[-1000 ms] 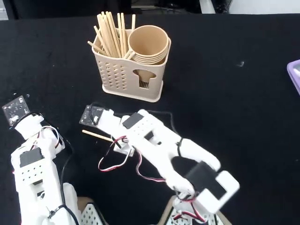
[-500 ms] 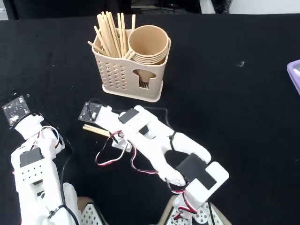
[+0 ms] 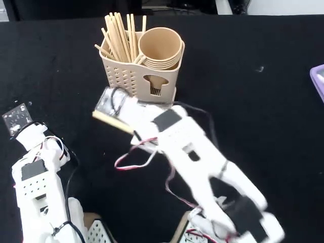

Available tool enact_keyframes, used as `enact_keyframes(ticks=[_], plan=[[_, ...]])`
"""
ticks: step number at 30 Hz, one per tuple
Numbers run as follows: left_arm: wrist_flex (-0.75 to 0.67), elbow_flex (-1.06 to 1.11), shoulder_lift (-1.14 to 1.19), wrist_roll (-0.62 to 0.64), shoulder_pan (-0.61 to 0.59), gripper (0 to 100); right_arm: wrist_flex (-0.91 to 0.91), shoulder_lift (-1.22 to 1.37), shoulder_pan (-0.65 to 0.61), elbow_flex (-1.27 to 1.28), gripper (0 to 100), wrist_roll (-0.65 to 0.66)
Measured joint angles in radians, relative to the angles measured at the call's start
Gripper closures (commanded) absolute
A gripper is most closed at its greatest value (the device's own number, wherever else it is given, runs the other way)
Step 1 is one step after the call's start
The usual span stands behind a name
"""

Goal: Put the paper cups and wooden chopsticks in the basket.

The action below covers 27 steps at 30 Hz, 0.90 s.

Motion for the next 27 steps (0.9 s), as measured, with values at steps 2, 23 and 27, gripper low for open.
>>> enact_keyframes(ticks=[2,23,27], plan=[[0.000,0.000,0.000,0.000,0.000,87,0.000,-0.106,0.000,-0.005,98.7,-0.025],[0.000,0.000,0.000,0.000,0.000,87,-1.085,-0.021,0.006,-0.150,98.7,-0.390],[0.000,0.000,0.000,0.000,0.000,87,-1.120,0.160,0.051,-0.252,98.7,-0.393]])
